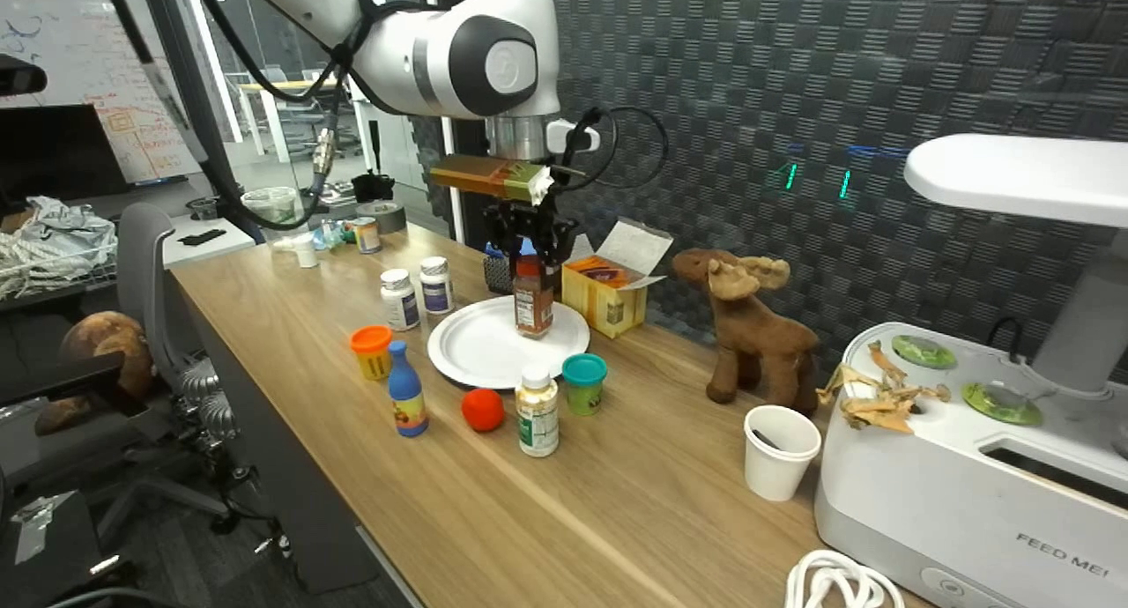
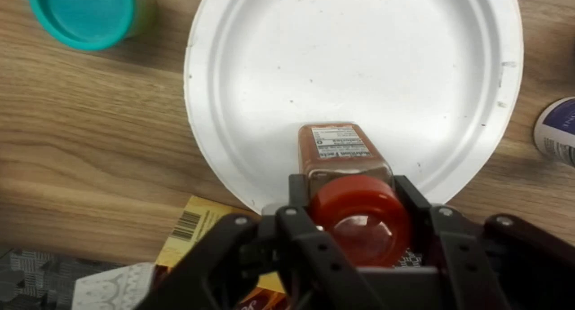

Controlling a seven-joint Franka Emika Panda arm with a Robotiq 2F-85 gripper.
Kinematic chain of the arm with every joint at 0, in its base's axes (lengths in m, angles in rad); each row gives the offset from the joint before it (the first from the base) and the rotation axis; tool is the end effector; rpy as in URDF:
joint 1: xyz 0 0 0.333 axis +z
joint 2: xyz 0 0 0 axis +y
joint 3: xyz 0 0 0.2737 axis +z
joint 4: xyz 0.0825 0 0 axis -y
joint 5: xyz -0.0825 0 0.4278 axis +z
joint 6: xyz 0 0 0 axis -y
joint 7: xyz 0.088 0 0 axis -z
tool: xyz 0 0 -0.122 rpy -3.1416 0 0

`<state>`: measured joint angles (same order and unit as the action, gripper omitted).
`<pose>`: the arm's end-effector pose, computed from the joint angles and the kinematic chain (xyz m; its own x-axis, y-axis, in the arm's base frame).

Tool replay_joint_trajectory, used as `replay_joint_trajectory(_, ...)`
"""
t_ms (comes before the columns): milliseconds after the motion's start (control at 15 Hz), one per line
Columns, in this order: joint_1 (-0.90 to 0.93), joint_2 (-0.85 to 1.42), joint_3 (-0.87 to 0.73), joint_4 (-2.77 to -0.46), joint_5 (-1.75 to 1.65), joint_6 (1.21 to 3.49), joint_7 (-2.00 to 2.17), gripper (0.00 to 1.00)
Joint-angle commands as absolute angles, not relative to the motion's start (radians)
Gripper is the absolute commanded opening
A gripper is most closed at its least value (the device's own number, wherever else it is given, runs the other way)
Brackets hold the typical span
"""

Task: Put all the bottles and the orange ball in the plate

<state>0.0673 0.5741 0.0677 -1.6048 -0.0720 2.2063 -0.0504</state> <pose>0.7021 0.0884 0.2226 0.9763 0.2145 0.0276 0.2139 -0.9766 0.0238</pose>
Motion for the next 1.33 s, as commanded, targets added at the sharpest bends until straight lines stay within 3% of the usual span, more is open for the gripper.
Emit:
replay_joint_trajectory(0,0.084,0.580,0.064,-1.591,-0.077,2.213,-0.058,0.24)
replay_joint_trajectory(333,0.069,0.622,0.063,-1.565,-0.054,2.205,-0.063,0.24)
replay_joint_trajectory(400,0.064,0.620,0.068,-1.567,-0.050,2.203,-0.072,0.74)
replay_joint_trajectory(467,0.064,0.611,0.070,-1.578,-0.048,2.206,-0.073,0.75)
replay_joint_trajectory(667,0.069,0.562,0.065,-1.643,-0.057,2.231,-0.055,0.97)
replay_joint_trajectory(1267,0.079,0.333,-0.003,-1.976,-0.097,2.402,0.114,1.00)
